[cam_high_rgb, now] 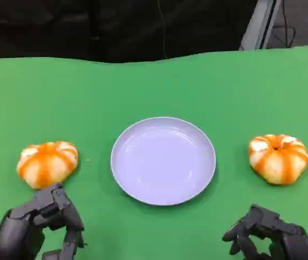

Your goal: Grasp the bread from the table and place it into the plate.

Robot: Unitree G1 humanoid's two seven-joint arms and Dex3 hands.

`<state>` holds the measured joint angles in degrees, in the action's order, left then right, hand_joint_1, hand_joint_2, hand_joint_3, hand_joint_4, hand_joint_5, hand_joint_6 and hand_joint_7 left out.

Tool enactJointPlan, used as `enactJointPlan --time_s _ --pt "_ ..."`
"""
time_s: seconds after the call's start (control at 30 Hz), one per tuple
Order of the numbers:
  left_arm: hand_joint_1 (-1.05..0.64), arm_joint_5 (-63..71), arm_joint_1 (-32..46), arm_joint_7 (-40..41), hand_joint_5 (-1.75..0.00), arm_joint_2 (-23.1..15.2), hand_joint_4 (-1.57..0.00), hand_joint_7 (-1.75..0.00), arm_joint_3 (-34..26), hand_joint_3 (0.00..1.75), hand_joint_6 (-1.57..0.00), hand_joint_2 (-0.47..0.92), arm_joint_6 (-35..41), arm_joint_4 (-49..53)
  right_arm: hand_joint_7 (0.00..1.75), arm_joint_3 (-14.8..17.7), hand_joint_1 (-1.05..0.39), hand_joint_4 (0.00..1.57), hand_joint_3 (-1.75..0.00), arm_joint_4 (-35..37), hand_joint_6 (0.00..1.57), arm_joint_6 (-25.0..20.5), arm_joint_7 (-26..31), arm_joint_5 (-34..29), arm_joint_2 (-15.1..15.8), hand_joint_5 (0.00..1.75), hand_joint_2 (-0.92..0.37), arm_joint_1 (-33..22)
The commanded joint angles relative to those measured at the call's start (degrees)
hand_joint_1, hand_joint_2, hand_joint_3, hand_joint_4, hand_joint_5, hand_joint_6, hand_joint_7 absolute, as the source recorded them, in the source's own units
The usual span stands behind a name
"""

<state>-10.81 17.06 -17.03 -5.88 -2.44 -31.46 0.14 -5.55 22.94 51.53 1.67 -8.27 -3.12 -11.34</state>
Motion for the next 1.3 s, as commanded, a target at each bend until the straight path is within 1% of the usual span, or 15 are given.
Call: enactJointPlan --time_s 0.03,0.53,0.57,0.63,0.77,0.8,0.83,0.87,0.93,0.97,1.03,1.07,1.1,1.17,1.3 --pt "0.02 0.3 0.5 -0.2 -1.75 -0.6 -0.82 -1.62 -0.3 1.42 -0.73 0.41 -0.2 -0.5 1.23 0.5 -0.69 0.83 -0.47 -0.4 0.89 0.4 0.2 0.6 0.8 1.57 -0.91 -0.3" --pt "0.01 0.0 0.4 -0.2 -1.75 -0.8 -0.81 -1.6 -0.5 1.38 -0.74 0.44 0.8 -0.9 1.23 0.5 -0.69 0.83 -0.46 -0.1 0.89 0.6 0.0 1.0 0.8 1.57 -0.92 -0.1" --pt "0.02 -0.4 0.3 -0.6 -1.73 -1.1 -0.8 -1.57 -0.5 1.36 -0.73 0.45 1.4 -1.0 1.23 0.5 -0.69 0.83 -0.46 -0.1 0.89 0.6 -0.1 1.0 0.8 1.57 -0.92 -0.1" --pt "0.04 -0.8 0.1 -1.0 -1.66 -1.5 -0.78 -1.43 -0.5 1.26 -0.74 0.53 2.2 -1.3 1.23 0.5 -0.69 0.84 -0.46 -0.3 0.89 0.5 -0.2 1.1 0.8 1.57 -0.92 -0.1" --pt "0.05 -0.9 0.2 -1.2 -1.64 -1.5 -0.77 -1.39 -0.6 1.22 -0.74 0.55 2.7 -1.6 1.23 0.5 -0.69 0.84 -0.46 -0.3 0.89 0.5 -0.2 1.1 0.8 1.57 -0.92 -0.1" --pt "0.05 2.9 -0.1 -0.2 -1.64 -3.1 -0.77 -1.38 -0.9 1.22 -0.74 0.56 4.0 -2.5 1.23 0.4 -0.69 0.84 -0.46 -0.5 0.89 0.2 -0.2 1.1 0.7 1.57 -0.92 -0.3" --pt "0.01 5.8 -0.3 0.5 -1.32 -4.2 -0.7 -1.05 -1.1 0.97 -0.67 0.63 5.1 -3.2 1.23 0.3 -0.69 0.84 -0.46 -0.6 0.89 0.0 -0.2 1.1 0.6 1.57 -0.92 -0.4" --pt "-0.02 7.9 -0.5 1.0 -1.03 -4.9 -0.7 -0.64 -1.3 0.67 -0.72 0.75 5.9 -3.7 1.23 0.3 -0.69 0.84 -0.46 -0.7 0.89 -0.1 -0.2 1.1 0.5 1.57 -0.91 -0.4" --pt "-0.07 11.2 -1.3 1.4 -0.82 -6.5 -0.68 -0.26 -1.3 0.37 -0.79 0.87 6.4 -4.0 1.23 0.2 -0.7 0.84 -0.46 -0.8 0.89 -0.3 -0.3 1.2 0.5 1.57 -0.91 -0.5" --pt "-0.09 11.9 -1.5 1.5 -0.79 -6.9 -0.68 -0.19 -1.3 0.3 -0.8 0.89 6.5 -4.0 1.23 0.1 -0.7 0.84 -0.46 -0.8 0.89 -0.3 -0.3 1.2 0.5 1.57 -0.91 -0.5" --pt "-0.1 12.5 -1.6 1.7 -0.76 -7.1 -0.67 -0.14 -1.3 0.25 -0.8 0.91 6.7 -4.1 1.22 0.1 -0.7 0.84 -0.46 -0.8 0.89 -0.4 -0.4 1.3 0.5 1.57 -0.91 -0.5" --pt "-0.1 15.3 -3.0 1.8 -0.75 -8.8 -0.67 -0.13 -1.3 0.24 -0.8 0.92 8.1 -4.4 1.22 0.2 -0.7 0.84 -0.46 -0.7 0.89 0.0 -0.2 1.1 0.5 1.57 -0.91 -0.3" --pt "-0.28 17.8 -4.5 1.9 -0.58 -10.2 -0.55 -0.05 -1.4 0.17 -0.66 0.92 9.1 -4.5 1.22 0.2 -0.69 0.84 -0.46 -0.6 0.89 0.1 -0.2 1.0 0.4 1.56 -0.92 -0.3" --pt "-0.42 21.5 -6.6 2.3 -0.43 -12.0 -0.46 -0.01 -1.4 0.12 -0.55 0.92 10.9 -4.5 1.22 0.3 -0.69 0.84 -0.47 -0.5 0.89 0.3 -0.1 0.9 0.4 1.56 -0.91 -0.2" --pt "-0.51 25.3 -8.8 3.9 -0.34 -13.5 -0.4 0.0 -1.1 0.13 -0.49 0.92 12.2 -4.3 1.22 0.3 -0.69 0.84 -0.49 -0.5 0.89 0.2 0.0 0.8 0.4 1.56 -0.91 -0.2"
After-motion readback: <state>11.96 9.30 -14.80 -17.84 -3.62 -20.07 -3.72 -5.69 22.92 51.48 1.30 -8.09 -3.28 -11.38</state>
